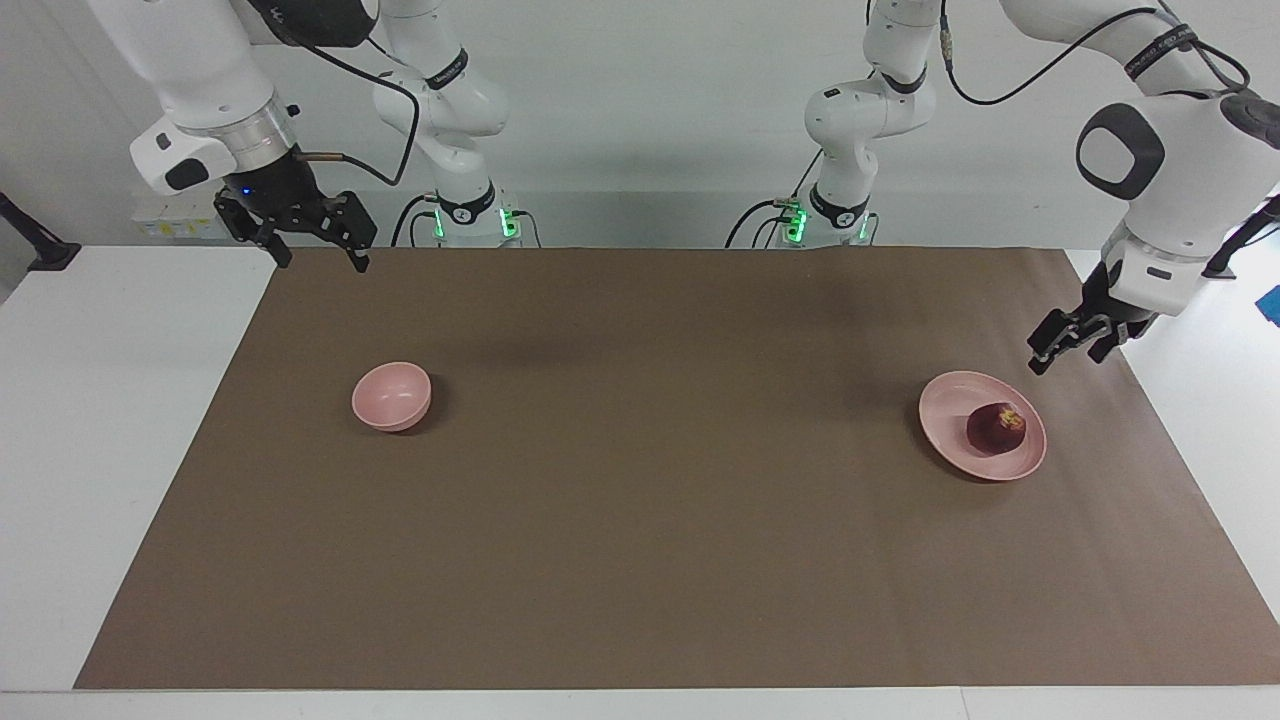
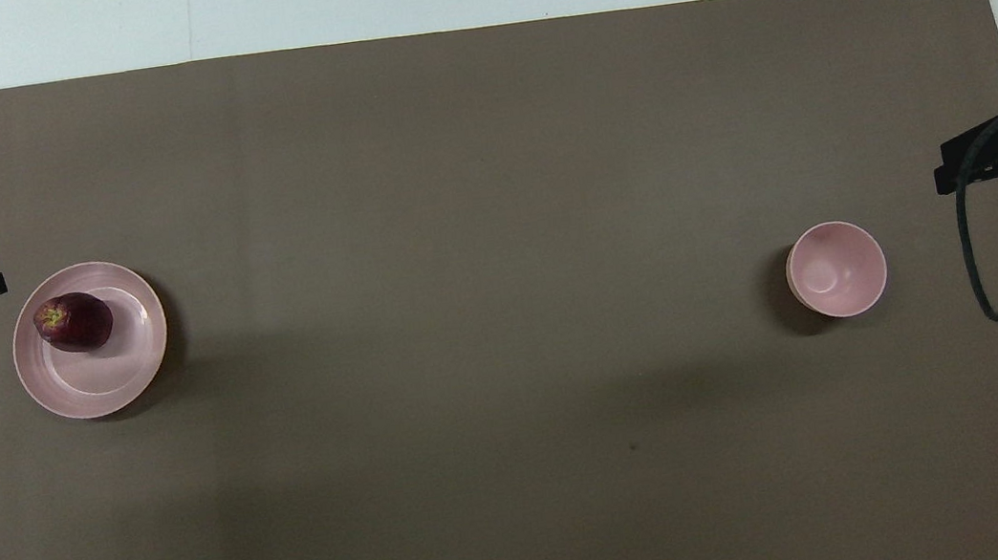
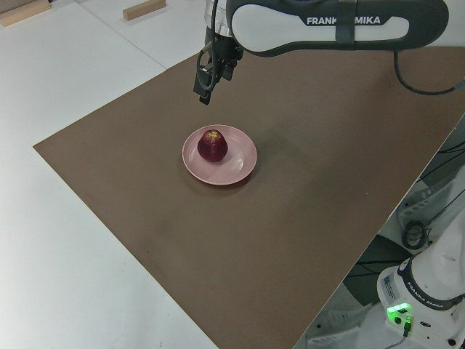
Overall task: Move apple from plate to bowl
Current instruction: 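Lower the left gripper onto the red apple on the plate and grasp, then lift the apple with the left gripper while the right gripper reaches inward, then bring the apple toward the right gripper and close the right gripper on it, then open the left gripper and pull the right gripper back with the apple, then carry the apple over the pink bowl with the right gripper while the left gripper retracts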
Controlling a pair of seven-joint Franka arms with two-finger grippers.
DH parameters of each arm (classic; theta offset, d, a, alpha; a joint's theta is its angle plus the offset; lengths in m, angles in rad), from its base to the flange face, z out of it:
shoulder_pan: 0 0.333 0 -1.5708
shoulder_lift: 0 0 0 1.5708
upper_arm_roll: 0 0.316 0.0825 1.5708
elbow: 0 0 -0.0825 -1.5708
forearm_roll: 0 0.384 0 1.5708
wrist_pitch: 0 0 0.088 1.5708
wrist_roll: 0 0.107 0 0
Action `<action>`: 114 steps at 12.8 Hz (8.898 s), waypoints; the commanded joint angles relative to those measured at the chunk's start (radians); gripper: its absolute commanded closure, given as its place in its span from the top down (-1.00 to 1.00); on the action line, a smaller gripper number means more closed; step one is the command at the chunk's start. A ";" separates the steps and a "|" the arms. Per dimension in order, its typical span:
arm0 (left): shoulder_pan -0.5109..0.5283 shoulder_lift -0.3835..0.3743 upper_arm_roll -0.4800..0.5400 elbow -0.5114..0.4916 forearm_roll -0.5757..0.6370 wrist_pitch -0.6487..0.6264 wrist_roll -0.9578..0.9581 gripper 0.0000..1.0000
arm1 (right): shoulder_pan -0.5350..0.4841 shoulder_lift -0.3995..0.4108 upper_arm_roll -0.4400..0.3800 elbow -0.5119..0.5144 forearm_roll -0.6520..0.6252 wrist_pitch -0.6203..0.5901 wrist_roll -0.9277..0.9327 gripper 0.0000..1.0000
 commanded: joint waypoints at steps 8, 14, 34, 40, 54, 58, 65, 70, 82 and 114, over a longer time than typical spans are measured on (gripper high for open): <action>0.014 0.107 -0.008 -0.218 -0.003 0.308 0.007 1.00 | -0.003 0.004 0.007 0.005 -0.003 0.020 0.004 1.00; 0.008 0.153 -0.008 -0.242 -0.003 0.405 0.010 1.00 | -0.003 -0.005 0.007 -0.012 -0.001 0.012 0.002 1.00; -0.025 0.028 -0.029 -0.188 -0.004 0.290 0.099 -1.00 | 0.092 -0.098 0.013 -0.232 0.356 0.042 0.326 1.00; -0.061 -0.082 -0.031 0.044 -0.252 -0.125 0.078 -1.00 | 0.173 -0.071 0.013 -0.256 0.509 0.130 0.568 1.00; -0.114 -0.209 -0.107 -0.027 -0.887 -0.184 -0.005 -1.00 | 0.311 -0.010 0.013 -0.254 0.799 0.395 1.036 1.00; -0.214 -0.214 -0.109 -0.115 -1.047 -0.057 0.001 -1.00 | 0.391 0.010 0.013 -0.254 0.832 0.498 1.184 1.00; -0.329 -0.217 -0.109 -0.191 -1.159 0.064 0.077 -1.00 | 0.486 0.009 0.013 -0.279 0.830 0.589 1.334 1.00; -0.345 -0.273 -0.106 -0.263 -1.159 0.022 0.117 -1.00 | 0.471 0.020 0.010 -0.277 0.815 0.602 1.278 1.00; -0.411 -0.273 -0.107 -0.256 -1.167 0.043 0.133 -1.00 | 0.544 0.030 0.013 -0.277 0.734 0.642 1.390 -0.63; -0.185 -0.269 -0.092 -0.057 -0.140 -0.210 -0.085 1.00 | 0.179 -0.032 0.002 -0.251 0.117 0.271 0.589 -0.82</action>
